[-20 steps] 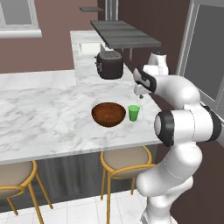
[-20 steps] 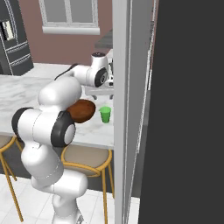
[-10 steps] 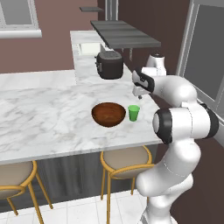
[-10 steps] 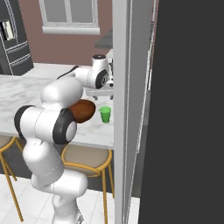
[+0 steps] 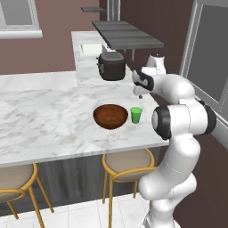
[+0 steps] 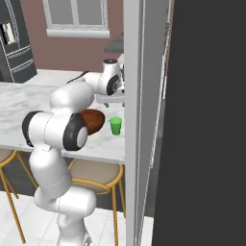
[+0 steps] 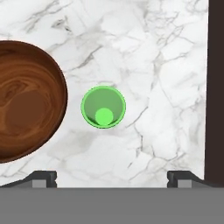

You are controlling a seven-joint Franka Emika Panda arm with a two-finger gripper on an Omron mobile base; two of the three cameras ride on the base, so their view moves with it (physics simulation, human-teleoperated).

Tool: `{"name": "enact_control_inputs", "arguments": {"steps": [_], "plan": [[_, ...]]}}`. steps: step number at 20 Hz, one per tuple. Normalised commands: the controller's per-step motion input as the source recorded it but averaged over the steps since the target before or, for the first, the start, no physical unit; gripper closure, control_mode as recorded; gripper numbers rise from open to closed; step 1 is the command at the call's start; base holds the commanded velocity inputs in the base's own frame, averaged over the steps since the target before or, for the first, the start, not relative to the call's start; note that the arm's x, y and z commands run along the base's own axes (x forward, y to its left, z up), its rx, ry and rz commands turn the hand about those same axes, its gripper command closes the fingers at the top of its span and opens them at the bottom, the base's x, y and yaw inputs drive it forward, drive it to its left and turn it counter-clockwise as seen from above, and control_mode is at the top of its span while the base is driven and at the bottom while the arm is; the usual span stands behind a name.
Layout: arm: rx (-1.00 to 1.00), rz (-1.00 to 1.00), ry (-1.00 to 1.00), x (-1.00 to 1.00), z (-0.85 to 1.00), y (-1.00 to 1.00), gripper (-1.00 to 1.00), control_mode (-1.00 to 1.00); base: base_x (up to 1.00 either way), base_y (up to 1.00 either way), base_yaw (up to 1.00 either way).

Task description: Place the cup inside the bowl on the dining table and move the bowl to any counter.

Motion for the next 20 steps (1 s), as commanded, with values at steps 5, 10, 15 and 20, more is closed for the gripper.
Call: {"name": "enact_control_inputs", "arguments": {"steps": [5, 10, 15, 20], "plan": [[0.00, 0.00, 0.00, 0.11, 0.00, 0.00, -1.00, -1.00, 0.00, 0.00, 0.00], [0.00, 0.00, 0.00, 0.17, -0.06, 0.00, -1.00, -1.00, 0.00, 0.00, 0.00], [0.00, 0.00, 0.00, 0.15, -0.13, 0.00, -1.00, -1.00, 0.00, 0.00, 0.00], [0.00, 0.00, 0.00, 0.16, -0.22, 0.00, -1.00, -1.00, 0.00, 0.00, 0.00]]}}
